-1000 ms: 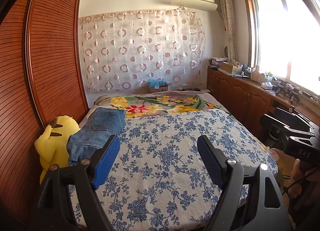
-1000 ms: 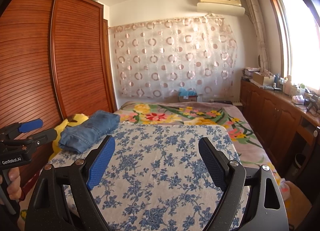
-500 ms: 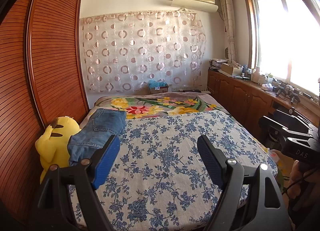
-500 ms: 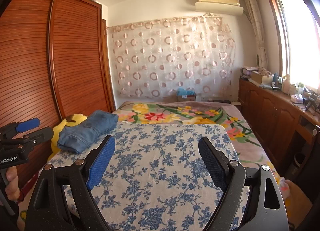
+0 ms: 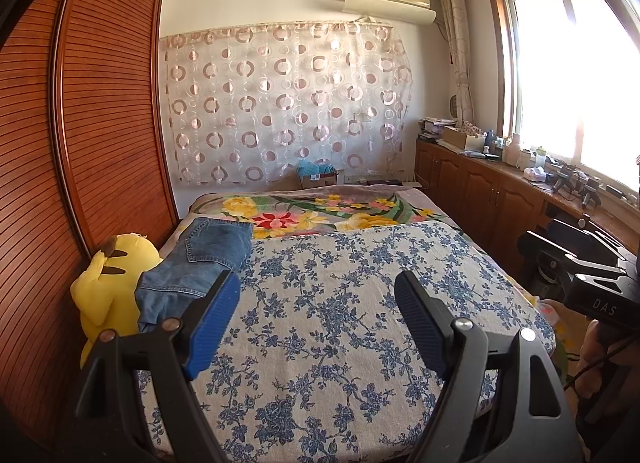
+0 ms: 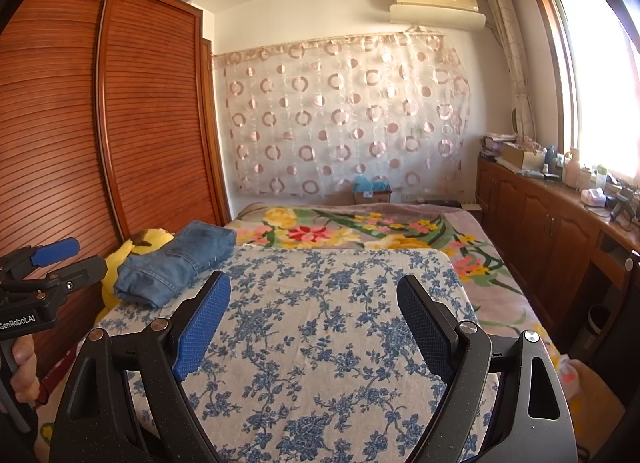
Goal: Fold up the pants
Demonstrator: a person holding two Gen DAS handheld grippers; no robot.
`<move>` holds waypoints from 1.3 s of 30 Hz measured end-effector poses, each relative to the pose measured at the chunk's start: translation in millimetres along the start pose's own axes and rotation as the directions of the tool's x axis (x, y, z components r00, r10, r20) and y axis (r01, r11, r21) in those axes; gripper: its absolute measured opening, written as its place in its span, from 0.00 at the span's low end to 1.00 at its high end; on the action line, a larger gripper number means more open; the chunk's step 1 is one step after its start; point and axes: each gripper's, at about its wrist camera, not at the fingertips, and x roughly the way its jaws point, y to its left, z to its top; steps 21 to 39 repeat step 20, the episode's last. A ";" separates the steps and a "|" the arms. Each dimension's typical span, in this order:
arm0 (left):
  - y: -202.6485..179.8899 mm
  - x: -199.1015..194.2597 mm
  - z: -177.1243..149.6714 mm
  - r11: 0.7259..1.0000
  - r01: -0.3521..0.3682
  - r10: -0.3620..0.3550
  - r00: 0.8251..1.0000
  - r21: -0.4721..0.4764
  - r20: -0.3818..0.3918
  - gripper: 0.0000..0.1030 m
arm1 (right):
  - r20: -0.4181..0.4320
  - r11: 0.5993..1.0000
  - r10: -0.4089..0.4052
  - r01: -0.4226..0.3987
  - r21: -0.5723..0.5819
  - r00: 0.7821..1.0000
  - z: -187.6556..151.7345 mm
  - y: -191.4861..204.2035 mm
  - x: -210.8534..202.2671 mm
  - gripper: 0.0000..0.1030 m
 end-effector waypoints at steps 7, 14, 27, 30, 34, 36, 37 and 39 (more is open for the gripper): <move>-0.3 0.0 -0.2 1.000 0.000 0.000 1.000 0.000 0.001 0.78 | 0.001 1.000 0.000 0.000 -0.001 1.000 0.0 -0.5 -0.1 0.85; -0.2 -0.3 -0.4 1.000 0.002 -0.002 1.000 0.000 0.001 0.78 | 0.000 1.000 0.000 0.000 0.000 1.000 -0.1 -0.5 -0.2 0.85; -0.3 -0.3 -0.6 1.000 0.001 -0.001 1.000 0.000 0.001 0.78 | 0.000 1.000 0.000 0.000 0.000 1.000 -0.4 -0.1 -1.4 0.85; -0.3 -0.3 -0.6 1.000 0.001 -0.001 1.000 0.000 0.001 0.78 | 0.000 1.000 0.000 0.000 0.000 1.000 -0.4 -0.1 -1.4 0.85; -0.3 -0.3 -0.6 1.000 0.001 -0.001 1.000 0.000 0.001 0.78 | 0.000 1.000 0.000 0.000 0.000 1.000 -0.4 -0.1 -1.4 0.85; -0.3 -0.3 -0.6 1.000 0.001 -0.001 1.000 0.000 0.001 0.78 | 0.000 1.000 0.000 0.000 0.000 1.000 -0.4 -0.1 -1.4 0.85; -0.3 -0.3 -0.6 1.000 0.001 -0.001 1.000 0.000 0.001 0.78 | 0.000 1.000 0.000 0.000 0.000 1.000 -0.4 -0.1 -1.4 0.85; -0.3 -0.3 -0.6 1.000 0.001 -0.001 1.000 0.000 0.001 0.78 | 0.000 1.000 0.000 0.000 0.000 1.000 -0.4 -0.1 -1.4 0.85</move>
